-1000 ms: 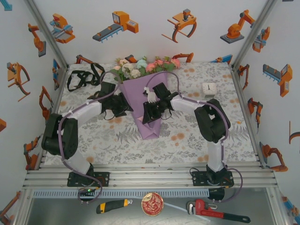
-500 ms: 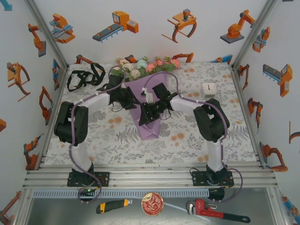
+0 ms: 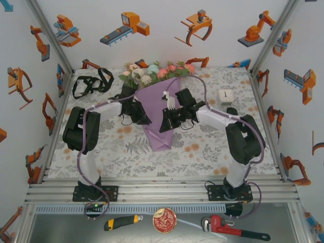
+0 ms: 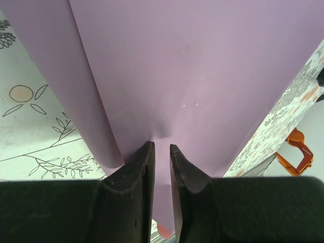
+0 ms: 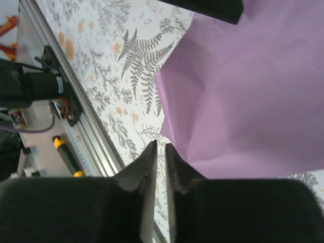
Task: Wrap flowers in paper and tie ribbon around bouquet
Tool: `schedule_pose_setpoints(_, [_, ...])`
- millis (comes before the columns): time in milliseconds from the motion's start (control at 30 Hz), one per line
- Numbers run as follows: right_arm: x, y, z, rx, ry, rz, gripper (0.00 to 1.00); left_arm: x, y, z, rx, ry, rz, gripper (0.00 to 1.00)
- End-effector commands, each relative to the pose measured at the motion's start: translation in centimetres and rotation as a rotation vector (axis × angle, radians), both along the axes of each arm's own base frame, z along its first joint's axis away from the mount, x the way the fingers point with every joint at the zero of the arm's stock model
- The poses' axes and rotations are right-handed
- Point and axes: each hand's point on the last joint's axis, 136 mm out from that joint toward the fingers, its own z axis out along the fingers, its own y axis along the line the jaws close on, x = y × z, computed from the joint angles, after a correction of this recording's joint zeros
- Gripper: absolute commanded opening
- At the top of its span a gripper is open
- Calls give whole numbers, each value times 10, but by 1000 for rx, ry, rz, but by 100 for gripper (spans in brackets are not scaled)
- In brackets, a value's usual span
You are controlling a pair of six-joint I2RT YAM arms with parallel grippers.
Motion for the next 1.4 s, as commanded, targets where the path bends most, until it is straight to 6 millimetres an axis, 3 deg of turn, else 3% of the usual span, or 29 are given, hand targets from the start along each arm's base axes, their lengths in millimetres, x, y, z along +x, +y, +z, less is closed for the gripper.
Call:
schedule_pose_setpoints(0, [-5, -3, -26, -74, 9, 1, 10, -5, -3, 7, -28, -15, -46, 24])
schedule_pose_setpoints(167, [-20, 13, -51, -93, 47, 74, 10, -7, -15, 24, -69, -49, -85, 24])
schedule_pose_setpoints(367, [-25, 16, -79, -100, 123, 97, 10, -32, -25, 32, -67, -29, -139, 25])
schedule_pose_setpoints(567, [-19, 15, -54, -70, 67, 82, 14, -62, -23, 7, -12, 49, -167, 25])
schedule_pose_setpoints(733, [-11, -3, -28, -56, 18, 13, 16, -76, -10, -14, 58, 70, -199, 24])
schedule_pose_setpoints(833, [-11, -20, -32, -66, 5, -30, 14, -77, -8, -19, 71, 69, -208, 23])
schedule_pose_setpoints(1033, [-24, -31, -78, -129, 65, -27, 12, -76, -7, -23, 87, 68, -219, 23])
schedule_pose_setpoints(1133, [-27, -34, -91, -144, 87, -34, 12, -78, -4, -28, 106, 80, -227, 22])
schedule_pose_setpoints(1267, [-19, -34, -72, -111, 55, -44, 13, -78, -2, -29, 112, 80, -226, 22])
schedule_pose_setpoints(1367, [4, -37, -54, -60, 33, -103, 13, -77, -1, -29, 122, 75, -228, 22])
